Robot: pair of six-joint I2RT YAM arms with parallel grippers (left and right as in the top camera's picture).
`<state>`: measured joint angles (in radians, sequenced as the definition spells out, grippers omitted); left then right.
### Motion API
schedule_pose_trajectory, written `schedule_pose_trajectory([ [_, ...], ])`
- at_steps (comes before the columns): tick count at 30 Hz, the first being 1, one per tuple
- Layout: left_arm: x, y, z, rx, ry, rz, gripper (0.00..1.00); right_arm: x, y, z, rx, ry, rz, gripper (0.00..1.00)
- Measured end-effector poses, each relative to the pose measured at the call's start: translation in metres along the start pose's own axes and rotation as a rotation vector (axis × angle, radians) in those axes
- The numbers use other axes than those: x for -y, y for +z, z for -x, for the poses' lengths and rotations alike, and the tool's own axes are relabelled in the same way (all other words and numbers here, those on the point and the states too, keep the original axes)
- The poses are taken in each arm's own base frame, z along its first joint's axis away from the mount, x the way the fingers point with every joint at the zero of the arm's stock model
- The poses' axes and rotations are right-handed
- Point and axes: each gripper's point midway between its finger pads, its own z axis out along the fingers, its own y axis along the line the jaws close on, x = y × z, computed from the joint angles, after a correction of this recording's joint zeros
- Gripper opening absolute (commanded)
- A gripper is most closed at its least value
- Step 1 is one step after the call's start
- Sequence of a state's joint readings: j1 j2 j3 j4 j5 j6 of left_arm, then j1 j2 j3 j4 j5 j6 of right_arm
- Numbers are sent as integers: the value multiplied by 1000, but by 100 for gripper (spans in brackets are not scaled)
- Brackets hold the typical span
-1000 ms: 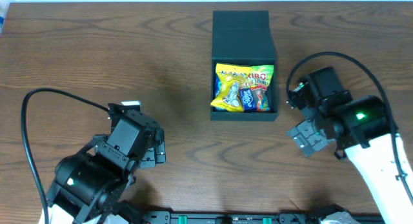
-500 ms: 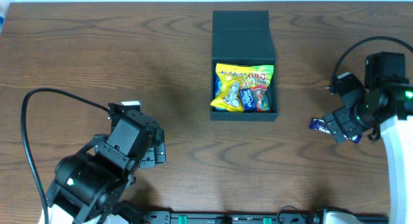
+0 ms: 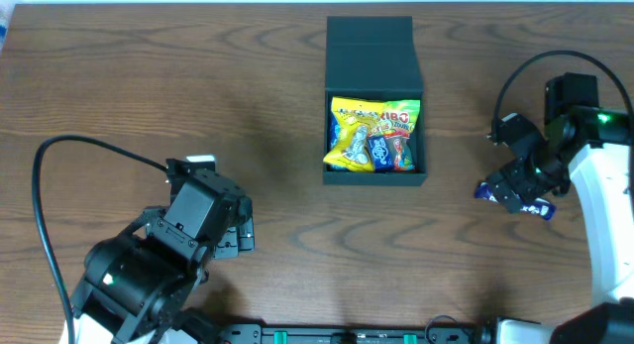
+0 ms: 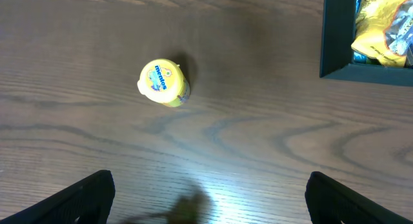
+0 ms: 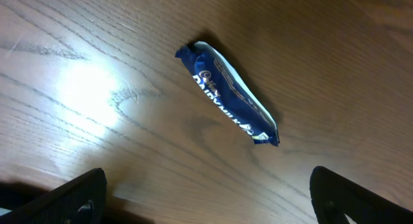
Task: Pack container
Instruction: 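Move the right gripper to the purple Dairy Milk bar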
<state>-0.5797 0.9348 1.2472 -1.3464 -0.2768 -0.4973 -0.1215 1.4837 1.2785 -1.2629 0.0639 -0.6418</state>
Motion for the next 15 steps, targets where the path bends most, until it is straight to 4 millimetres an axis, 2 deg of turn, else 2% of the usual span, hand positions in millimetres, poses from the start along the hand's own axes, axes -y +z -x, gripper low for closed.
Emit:
schedule_pose_trajectory([
  [15,0,0,0,1,0,0,95,1,0,-1,-5,-3,-6,99],
])
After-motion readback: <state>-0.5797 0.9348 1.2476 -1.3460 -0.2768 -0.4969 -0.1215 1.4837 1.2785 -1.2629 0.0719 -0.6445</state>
